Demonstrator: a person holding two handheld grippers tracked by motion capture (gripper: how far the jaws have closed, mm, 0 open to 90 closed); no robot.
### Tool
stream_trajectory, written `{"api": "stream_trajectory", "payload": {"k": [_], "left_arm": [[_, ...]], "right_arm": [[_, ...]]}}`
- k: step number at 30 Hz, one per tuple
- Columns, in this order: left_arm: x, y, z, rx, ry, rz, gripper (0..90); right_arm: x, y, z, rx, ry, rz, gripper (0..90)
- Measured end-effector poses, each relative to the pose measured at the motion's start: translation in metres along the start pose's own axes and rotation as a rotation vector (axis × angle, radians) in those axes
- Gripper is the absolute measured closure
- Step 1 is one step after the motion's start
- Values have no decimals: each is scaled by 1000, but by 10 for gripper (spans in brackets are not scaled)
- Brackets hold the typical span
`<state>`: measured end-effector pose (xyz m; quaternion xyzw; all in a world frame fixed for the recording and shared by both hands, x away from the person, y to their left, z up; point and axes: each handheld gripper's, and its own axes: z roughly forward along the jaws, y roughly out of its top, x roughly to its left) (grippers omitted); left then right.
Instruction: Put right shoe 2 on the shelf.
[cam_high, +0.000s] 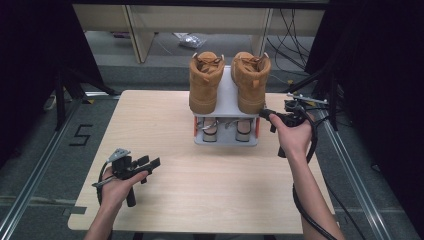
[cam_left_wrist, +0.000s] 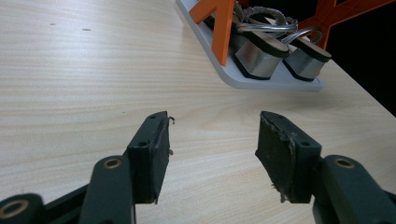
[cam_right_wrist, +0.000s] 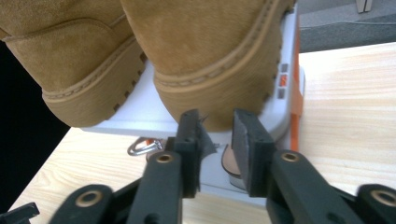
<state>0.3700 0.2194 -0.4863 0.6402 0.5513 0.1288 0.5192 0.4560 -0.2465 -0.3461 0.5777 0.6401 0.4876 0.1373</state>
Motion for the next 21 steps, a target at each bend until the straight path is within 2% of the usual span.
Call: {"api": "stream_trajectory", "payload": {"k": [1,4,5,9,10,11,12,13,14,18,19,21], "left_arm": [[0,0,0,3,2,0,434],[1,0,0,3,4,-2,434],[1,0,0,3,5,-2,434],[1,-1,1,6,4,-4,434],[2,-1,1,8,4,-3,434],[2,-1,1,8,4,-2,434],[2,-1,1,6,4,-3,434],[2,-1,0,11,9,-2,434],[2,-1,1,5,3,-4,434],[3,-1,0,4,9,-7,434],[3,-1,0,4,10,-6,434],[3,-1,0,5,9,-5,434]], "right_arm": [[-3,-1,-2,-12,-7,-12,710],[-6,-6,-8,-21,1,11,686],[-10,-8,-9,-33,-5,-20,680],[-15,-16,-15,-23,-12,13,660],[-18,-18,-16,-27,-16,-4,657],[-19,-20,-18,-24,-16,15,654],[-23,-22,-18,-33,-12,-13,650],[-23,-24,-20,-29,-15,13,647],[-27,-27,-21,-37,-11,-1,643],[-34,-39,-24,-26,-21,26,629],[-38,-42,-25,-28,-26,1,626],[-42,-48,-26,-23,-23,18,620]]}}
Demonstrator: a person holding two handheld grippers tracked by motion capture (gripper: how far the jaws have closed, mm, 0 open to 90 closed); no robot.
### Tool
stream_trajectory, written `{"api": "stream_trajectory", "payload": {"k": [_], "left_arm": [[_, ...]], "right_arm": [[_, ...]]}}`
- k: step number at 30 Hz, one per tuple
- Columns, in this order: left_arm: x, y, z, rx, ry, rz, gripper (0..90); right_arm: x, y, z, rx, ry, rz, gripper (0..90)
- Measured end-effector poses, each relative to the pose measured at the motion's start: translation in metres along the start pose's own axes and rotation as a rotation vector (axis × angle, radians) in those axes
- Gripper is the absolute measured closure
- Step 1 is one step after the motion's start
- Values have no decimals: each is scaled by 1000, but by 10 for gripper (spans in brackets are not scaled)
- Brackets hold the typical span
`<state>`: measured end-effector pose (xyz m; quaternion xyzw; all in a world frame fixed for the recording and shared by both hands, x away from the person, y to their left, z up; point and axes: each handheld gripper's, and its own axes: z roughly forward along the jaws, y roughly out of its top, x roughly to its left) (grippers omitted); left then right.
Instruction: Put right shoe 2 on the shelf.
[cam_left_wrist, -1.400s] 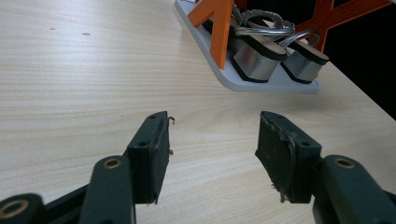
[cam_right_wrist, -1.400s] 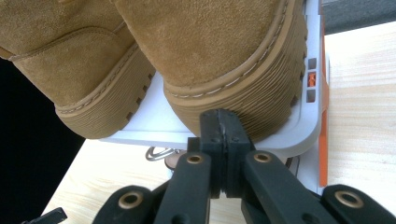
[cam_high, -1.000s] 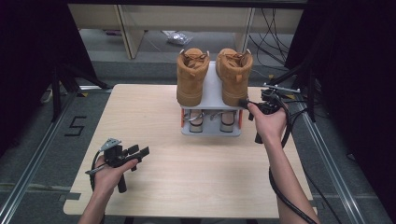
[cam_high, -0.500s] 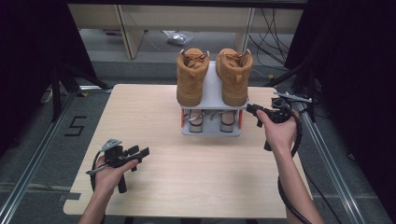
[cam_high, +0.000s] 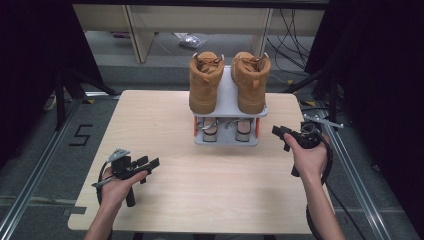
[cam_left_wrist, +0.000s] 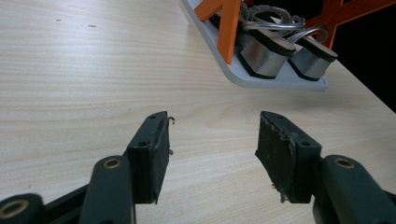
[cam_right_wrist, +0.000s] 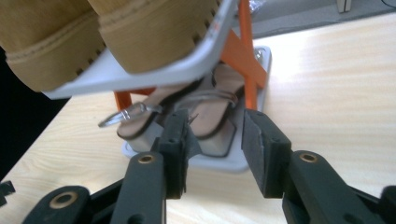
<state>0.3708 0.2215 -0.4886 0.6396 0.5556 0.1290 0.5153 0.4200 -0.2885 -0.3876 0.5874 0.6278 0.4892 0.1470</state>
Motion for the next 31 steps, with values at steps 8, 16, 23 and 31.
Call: {"api": "stream_trajectory", "payload": {"k": [8,16,23,31], "left_arm": [[0,-1,1,4,4,5,433],[0,0,0,-2,8,-3,434],[0,0,0,-3,4,1,433],[0,0,0,-5,2,0,433]], "right_arm": [[-14,-26,-6,6,0,2,602],[-19,-53,-7,12,-3,54,591],[-19,-60,-8,-1,4,55,581],[-14,-66,-10,-9,33,68,563]]}}
